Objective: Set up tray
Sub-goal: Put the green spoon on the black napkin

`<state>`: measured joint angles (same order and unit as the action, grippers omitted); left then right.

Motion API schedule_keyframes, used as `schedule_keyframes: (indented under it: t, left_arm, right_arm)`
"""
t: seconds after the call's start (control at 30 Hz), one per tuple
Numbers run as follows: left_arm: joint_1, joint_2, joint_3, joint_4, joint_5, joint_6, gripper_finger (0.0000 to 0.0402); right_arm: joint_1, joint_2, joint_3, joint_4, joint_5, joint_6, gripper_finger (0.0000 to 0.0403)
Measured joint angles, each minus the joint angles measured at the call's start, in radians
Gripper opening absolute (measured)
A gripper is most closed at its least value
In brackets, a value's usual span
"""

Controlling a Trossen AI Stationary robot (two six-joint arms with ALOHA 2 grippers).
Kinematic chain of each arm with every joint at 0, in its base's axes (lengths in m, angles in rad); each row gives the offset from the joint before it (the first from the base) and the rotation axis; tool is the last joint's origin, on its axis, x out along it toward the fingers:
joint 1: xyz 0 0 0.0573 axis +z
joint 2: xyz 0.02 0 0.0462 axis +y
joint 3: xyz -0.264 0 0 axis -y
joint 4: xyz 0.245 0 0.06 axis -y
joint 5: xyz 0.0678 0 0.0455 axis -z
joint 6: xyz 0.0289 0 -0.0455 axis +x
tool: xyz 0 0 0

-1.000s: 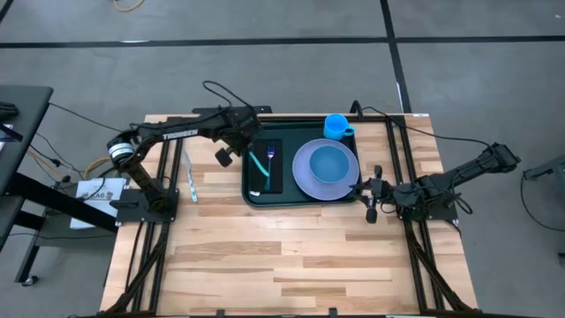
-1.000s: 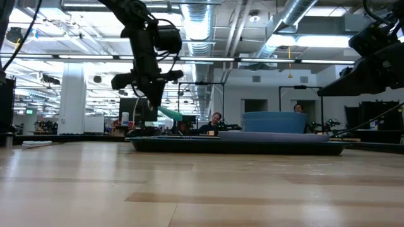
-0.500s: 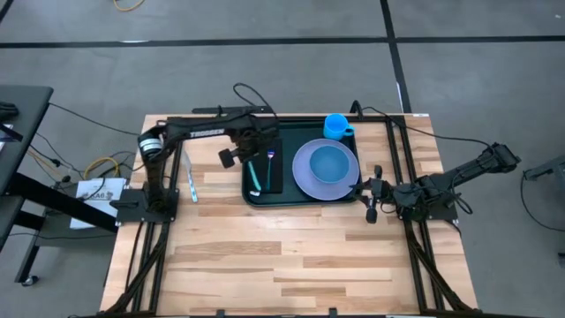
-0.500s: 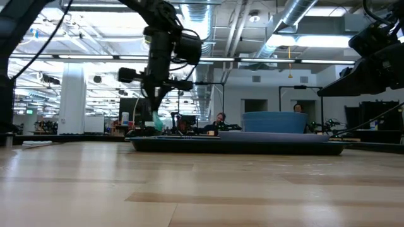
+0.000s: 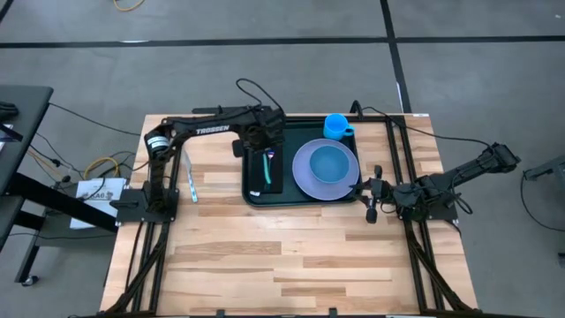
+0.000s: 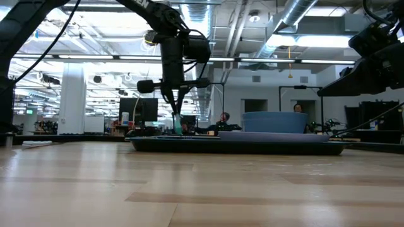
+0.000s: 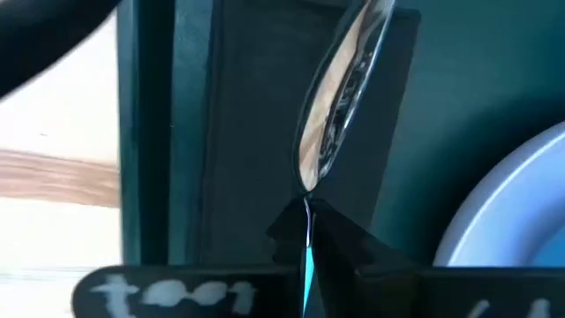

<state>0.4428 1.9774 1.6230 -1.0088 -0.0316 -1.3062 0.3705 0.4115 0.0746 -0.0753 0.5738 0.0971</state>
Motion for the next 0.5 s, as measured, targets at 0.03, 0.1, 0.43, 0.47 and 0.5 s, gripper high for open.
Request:
schedule_keyframes:
  t: [0.03, 0.1, 0.43, 0.47, 0.5]
  left_arm:
    - [0.0, 0.0, 0.0, -0.002, 0.0, 0.01, 0.0]
    - [0.0, 0.0, 0.0, 0.001, -0.003, 0.025, 0.0]
    - [-0.001, 0.0, -0.02, 0.012, -0.035, 0.077, 0.0]
    - [-0.001, 0.0, -0.029, 0.021, -0.035, 0.077, 0.0]
    - [-0.001, 0.0, -0.041, 0.033, -0.036, 0.077, 0.0]
  right_arm:
    - [0.0, 0.0, 0.0, 0.0, 0.0, 0.0, 0.0107]
    - [0.0, 0.0, 0.0, 0.0, 0.0, 0.0, 0.0107]
    - [0.0, 0.0, 0.0, 0.0, 0.0, 0.0, 0.0107]
    - [0.0, 0.0, 0.0, 0.0, 0.0, 0.0, 0.0107]
    - [0.0, 0.0, 0.0, 0.0, 0.0, 0.0, 0.0107]
